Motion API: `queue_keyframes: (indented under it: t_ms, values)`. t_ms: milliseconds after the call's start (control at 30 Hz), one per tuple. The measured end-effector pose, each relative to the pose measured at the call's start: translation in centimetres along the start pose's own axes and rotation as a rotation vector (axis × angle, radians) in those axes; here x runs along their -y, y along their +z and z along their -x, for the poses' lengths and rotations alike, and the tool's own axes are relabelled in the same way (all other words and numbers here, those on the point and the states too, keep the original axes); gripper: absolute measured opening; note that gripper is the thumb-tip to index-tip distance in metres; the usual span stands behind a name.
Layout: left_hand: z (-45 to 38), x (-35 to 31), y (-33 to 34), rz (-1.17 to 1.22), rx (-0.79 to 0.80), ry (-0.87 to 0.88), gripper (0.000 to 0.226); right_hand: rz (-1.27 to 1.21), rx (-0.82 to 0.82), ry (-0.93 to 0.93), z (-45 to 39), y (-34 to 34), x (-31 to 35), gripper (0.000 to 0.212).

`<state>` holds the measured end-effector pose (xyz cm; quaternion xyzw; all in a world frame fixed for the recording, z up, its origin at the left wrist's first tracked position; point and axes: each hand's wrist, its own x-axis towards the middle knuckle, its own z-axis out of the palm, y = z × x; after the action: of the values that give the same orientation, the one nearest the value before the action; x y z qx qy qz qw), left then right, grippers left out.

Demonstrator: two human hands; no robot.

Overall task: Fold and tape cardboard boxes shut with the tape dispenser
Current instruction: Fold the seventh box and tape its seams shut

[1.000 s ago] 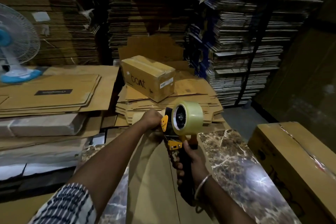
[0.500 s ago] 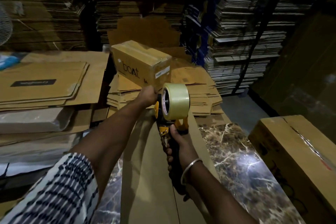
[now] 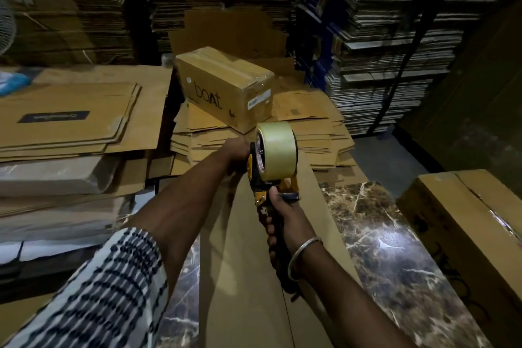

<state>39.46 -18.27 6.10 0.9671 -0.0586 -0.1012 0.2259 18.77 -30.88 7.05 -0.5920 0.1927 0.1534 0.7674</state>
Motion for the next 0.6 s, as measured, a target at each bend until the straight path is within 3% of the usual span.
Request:
queue_keyframes:
  t_ms: [133,300,600]
  values:
    - [-0.4,1.1,0.1,0.110,-0.149,0.027,0.017,0.032,-0.018,0.039,0.0,-0.1,0.0,0.051]
    - [0.9,2.1,0.0,0.087,0.008,0.101,0.015,0.056,-0.005,0.044,-0.2,-0.2,-0.3,0.052]
    - [2.1,2.2,0.4,-0.129,-0.036,0.151,0.024,0.076,-0.035,0.092,0.9,0.0,0.4,0.050]
